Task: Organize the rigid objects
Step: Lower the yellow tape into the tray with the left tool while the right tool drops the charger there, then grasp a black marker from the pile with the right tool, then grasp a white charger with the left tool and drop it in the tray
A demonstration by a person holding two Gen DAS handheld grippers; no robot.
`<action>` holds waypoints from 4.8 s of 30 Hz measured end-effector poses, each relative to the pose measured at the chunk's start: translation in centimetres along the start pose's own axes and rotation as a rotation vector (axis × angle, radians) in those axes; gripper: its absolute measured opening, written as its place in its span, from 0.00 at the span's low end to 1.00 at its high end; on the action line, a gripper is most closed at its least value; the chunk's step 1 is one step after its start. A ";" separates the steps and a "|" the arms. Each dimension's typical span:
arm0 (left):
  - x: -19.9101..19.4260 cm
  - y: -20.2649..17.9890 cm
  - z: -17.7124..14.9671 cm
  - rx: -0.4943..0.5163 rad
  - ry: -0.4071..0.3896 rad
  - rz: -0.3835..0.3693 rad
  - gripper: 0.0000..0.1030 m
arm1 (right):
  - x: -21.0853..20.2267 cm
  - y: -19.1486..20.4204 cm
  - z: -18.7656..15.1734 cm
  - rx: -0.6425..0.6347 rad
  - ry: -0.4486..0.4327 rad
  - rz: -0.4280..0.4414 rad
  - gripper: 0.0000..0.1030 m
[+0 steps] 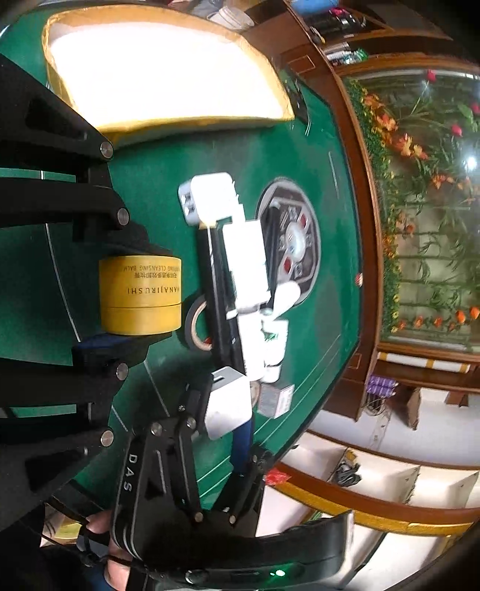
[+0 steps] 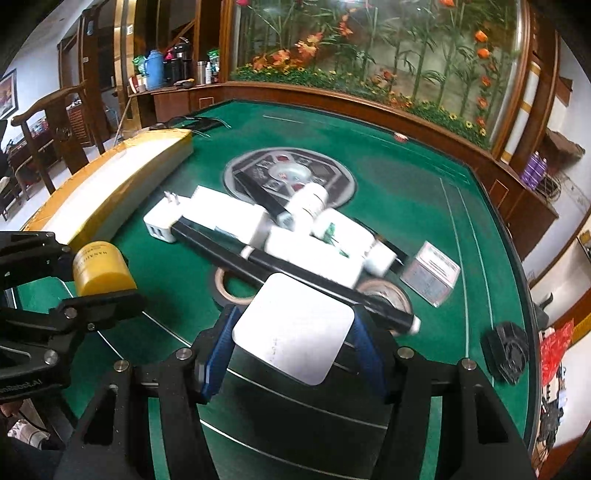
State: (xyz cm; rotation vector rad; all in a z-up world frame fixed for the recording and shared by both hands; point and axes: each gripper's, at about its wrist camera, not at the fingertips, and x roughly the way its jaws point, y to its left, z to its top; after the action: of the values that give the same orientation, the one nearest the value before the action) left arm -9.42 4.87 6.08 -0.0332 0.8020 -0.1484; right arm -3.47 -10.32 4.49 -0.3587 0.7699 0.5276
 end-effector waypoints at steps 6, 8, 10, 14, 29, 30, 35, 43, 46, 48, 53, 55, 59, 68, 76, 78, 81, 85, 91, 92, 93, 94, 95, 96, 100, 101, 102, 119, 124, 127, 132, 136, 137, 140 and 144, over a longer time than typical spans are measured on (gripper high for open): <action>-2.1 2.8 0.3 -0.059 -0.054 0.045 0.34 | 0.0 2.5 1.8 -0.055 -0.031 0.016 0.58; -2.8 4.2 0.4 -0.087 -0.071 0.064 0.34 | 0.1 3.5 2.5 -0.076 -0.041 0.021 0.58; -3.4 5.6 0.2 -0.116 -0.085 0.088 0.34 | 0.3 4.7 3.4 -0.097 -0.049 0.029 0.58; -4.1 8.4 -0.2 -0.174 -0.102 0.134 0.34 | 0.6 7.1 5.2 -0.138 -0.067 0.055 0.58; -1.1 16.7 -4.1 -0.337 -0.023 0.307 0.35 | 5.4 17.0 11.6 -0.133 -0.014 0.297 0.59; -1.0 16.7 -4.2 -0.339 -0.021 0.310 0.35 | 6.1 17.5 11.8 -0.131 0.001 0.307 0.59; -0.9 17.5 -4.8 -0.359 -0.011 0.308 0.35 | 7.7 19.5 12.5 -0.120 0.031 0.320 0.59; -1.1 18.4 -5.0 -0.375 -0.004 0.348 0.36 | 9.7 21.9 12.8 -0.125 0.079 0.347 0.59; -1.2 18.5 -5.0 -0.377 -0.005 0.362 0.37 | 10.2 22.2 12.5 -0.118 0.097 0.365 0.59; -1.2 18.5 -5.0 -0.380 -0.005 0.375 0.46 | 10.4 22.0 12.4 -0.115 0.102 0.376 0.59; -1.7 18.1 -4.9 -0.358 -0.029 0.418 0.74 | 9.9 21.7 12.3 -0.110 0.086 0.406 0.64; -1.5 17.9 -4.9 -0.344 -0.021 0.434 0.74 | 9.5 21.5 12.3 -0.106 0.069 0.411 0.65; -1.6 17.5 -4.8 -0.323 -0.026 0.471 0.77 | 8.4 20.6 12.4 -0.088 0.033 0.419 0.65; -1.5 16.0 -4.7 -0.243 -0.029 0.563 0.79 | 5.0 13.8 11.5 -0.037 -0.087 0.386 0.65; -2.4 14.8 -4.3 -0.223 -0.072 0.554 0.80 | 5.9 2.6 8.8 0.100 -0.052 0.159 0.65; -3.2 14.0 -3.9 -0.219 -0.109 0.535 0.80 | 6.8 1.0 7.8 0.115 0.001 0.152 0.65; -4.3 12.4 -2.9 -0.183 -0.151 0.514 0.80 | 6.9 0.3 5.6 0.087 0.035 0.177 0.64; -5.0 10.1 -1.8 -0.138 -0.181 0.457 0.84 | 4.0 1.6 3.3 -0.053 0.049 0.281 0.65; -4.0 6.7 -0.7 -0.059 -0.164 0.393 0.86 | 2.0 2.8 1.6 -0.173 0.046 0.341 0.53; -3.8 6.4 -0.7 -0.054 -0.158 0.389 0.86 | 2.0 2.8 1.6 -0.183 0.048 0.331 0.32; -3.6 6.1 -0.7 -0.049 -0.151 0.383 0.86 | 2.3 2.8 1.9 -0.193 0.053 0.325 0.21; -3.4 5.8 -0.6 -0.042 -0.145 0.379 0.86 | 2.6 2.9 2.2 -0.197 0.059 0.332 0.11; -3.4 5.6 -0.7 -0.038 -0.144 0.378 0.86 | 2.8 3.2 2.3 -0.198 0.061 0.336 0.11; -3.3 5.3 -0.7 -0.036 -0.141 0.377 0.86 | 3.0 3.6 2.5 -0.202 0.063 0.336 0.11; -3.0 5.5 -0.6 -0.058 -0.129 0.367 0.86 | 3.4 5.5 2.7 -0.239 0.084 0.374 0.11; -2.9 5.6 -0.6 -0.069 -0.126 0.360 0.86 | 3.6 5.9 2.6 -0.246 0.098 0.369 0.11; -2.7 5.8 -0.6 -0.079 -0.121 0.351 0.86 | 4.0 6.2 2.6 -0.249 0.121 0.355 0.12; 3.9 4.5 2.3 -0.110 0.045 0.172 0.86 | 4.5 2.2 2.9 0.002 0.108 0.434 0.14; 7.0 4.8 3.3 -0.110 0.102 0.191 0.86 | 3.5 -0.1 3.6 0.099 0.042 0.441 0.14; 8.6 4.9 3.8 -0.094 0.135 0.231 0.86 | 3.6 -0.4 3.9 0.118 0.035 0.452 0.14; 10.1 4.9 4.0 -0.070 0.157 0.240 0.60 | 3.4 -0.3 4.1 0.114 0.021 0.454 0.14; 9.9 4.2 3.3 -0.018 0.153 0.281 0.54 | 3.4 -0.6 3.8 0.124 0.024 0.459 0.14; 9.8 4.2 3.3 -0.021 0.151 0.276 0.54 | 3.4 -0.7 3.8 0.127 0.022 0.459 0.14; 8.8 3.9 3.2 -0.043 0.141 0.227 0.53 | 3.3 -0.7 3.8 0.126 0.018 0.461 0.14; 10.1 3.3 3.3 -0.043 0.187 0.199 0.58 | 3.4 -0.6 3.7 0.125 0.023 0.464 0.14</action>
State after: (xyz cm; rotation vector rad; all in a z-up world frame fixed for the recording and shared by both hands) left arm 0.26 6.63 0.86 0.0200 0.9898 0.0555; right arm 0.97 -7.90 4.55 -0.0662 0.9089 0.9065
